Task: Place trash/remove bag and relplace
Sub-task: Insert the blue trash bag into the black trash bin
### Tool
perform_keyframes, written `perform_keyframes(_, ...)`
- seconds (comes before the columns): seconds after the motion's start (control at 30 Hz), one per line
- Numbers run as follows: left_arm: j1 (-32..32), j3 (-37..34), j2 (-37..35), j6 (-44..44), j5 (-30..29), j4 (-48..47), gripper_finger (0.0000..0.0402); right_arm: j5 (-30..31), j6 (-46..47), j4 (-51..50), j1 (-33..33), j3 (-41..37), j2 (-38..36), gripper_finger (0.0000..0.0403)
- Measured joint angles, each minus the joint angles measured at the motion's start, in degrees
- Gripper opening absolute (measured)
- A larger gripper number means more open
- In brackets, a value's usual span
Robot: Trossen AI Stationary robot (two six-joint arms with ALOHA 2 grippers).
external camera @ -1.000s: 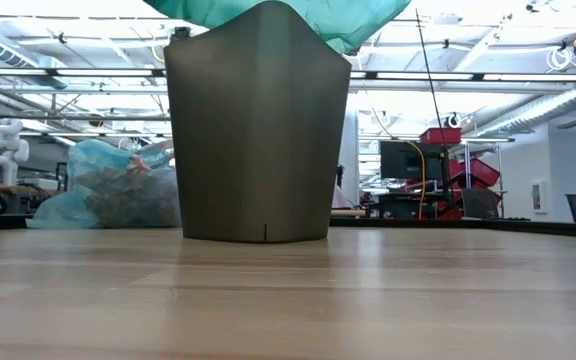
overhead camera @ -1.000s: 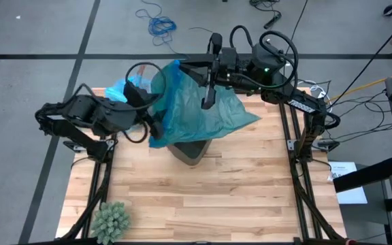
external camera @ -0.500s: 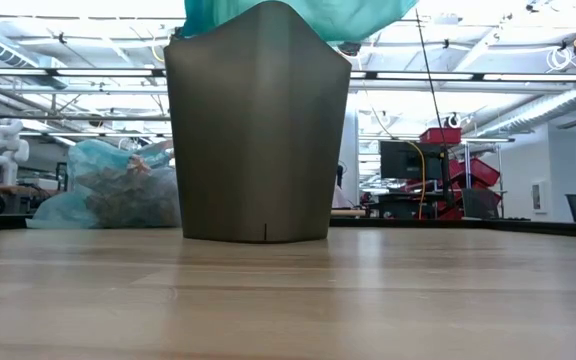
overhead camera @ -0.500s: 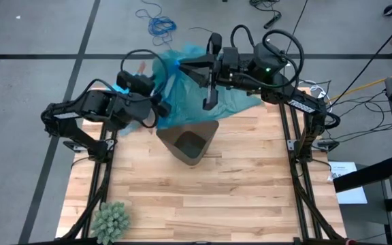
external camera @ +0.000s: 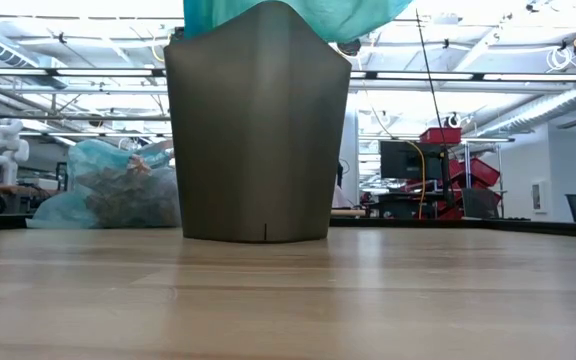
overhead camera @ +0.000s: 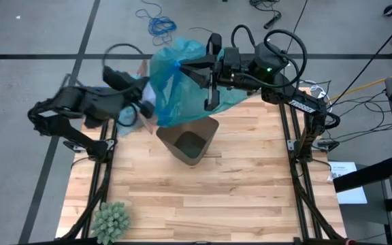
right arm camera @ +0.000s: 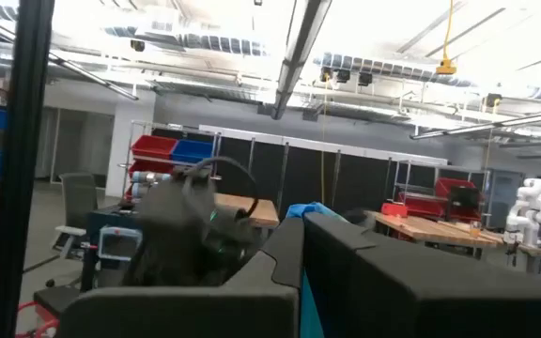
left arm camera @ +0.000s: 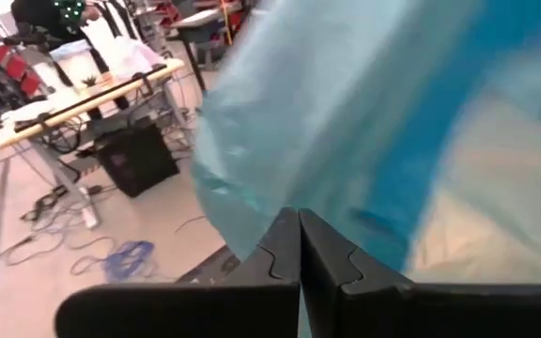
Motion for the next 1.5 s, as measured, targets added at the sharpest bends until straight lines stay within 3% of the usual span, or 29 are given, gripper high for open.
perform_keyframes(0.1, -1.0, 0.0, -3.0, 0.0, 0.4, 1.2, 0.0001, -2.8, 1.0, -0.3, -0.2, 0.0, -0.3, 0.0)
perform_keyframes(0.3, -2.3, 0.0, -6.9, 0.6, 4.9, 7.3, 0.0001, -2.9, 7.8, -3.5, -1.4, 0.0, -0.5, 0.0006)
perform_keyframes(0.53, -3.0, 0.0, -6.2, 1.2, 26.9, 11.6, 0.0014, -5.8, 9.4, -4.8, -2.0, 0.0, -0.2, 0.0002)
perform_keyframes(0.63, -3.0, 0.0, -4.9, 1.3, 30.7, 12.4, 0.0053, -5.7, 9.4, -4.7, -2.1, 0.0, 0.0, 0.0001)
perform_keyframes(0.9, -2.9, 0.0, -2.5, 1.5, 21.4, 13.1, 0.018, -5.6, 8.3, -4.3, -2.7, 0.0, 0.0, 0.0)
perform_keyframes(1.13, -2.9, 0.0, 1.4, 1.0, 21.4, 14.5, 0.0247, -5.6, 8.2, -4.3, -2.7, 0.0, 0.0, 0.0)
perform_keyframes(1.33, -2.8, 0.0, 2.3, 0.3, 20.3, 15.3, 0.0266, -5.6, 7.9, -4.3, -2.8, 0.0, 0.0, 0.0)
perform_keyframes(1.43, -1.5, 0.0, 2.5, -3.6, 17.0, 12.1, 0.0245, -5.6, 7.9, -4.1, -2.8, 0.0, 0.0, 0.0)
perform_keyframes(1.5, -0.6, 0.0, 2.4, -6.2, 15.0, 9.6, 0.021, -5.9, 7.9, -3.8, -2.8, 0.0, 0.0, 0.0)
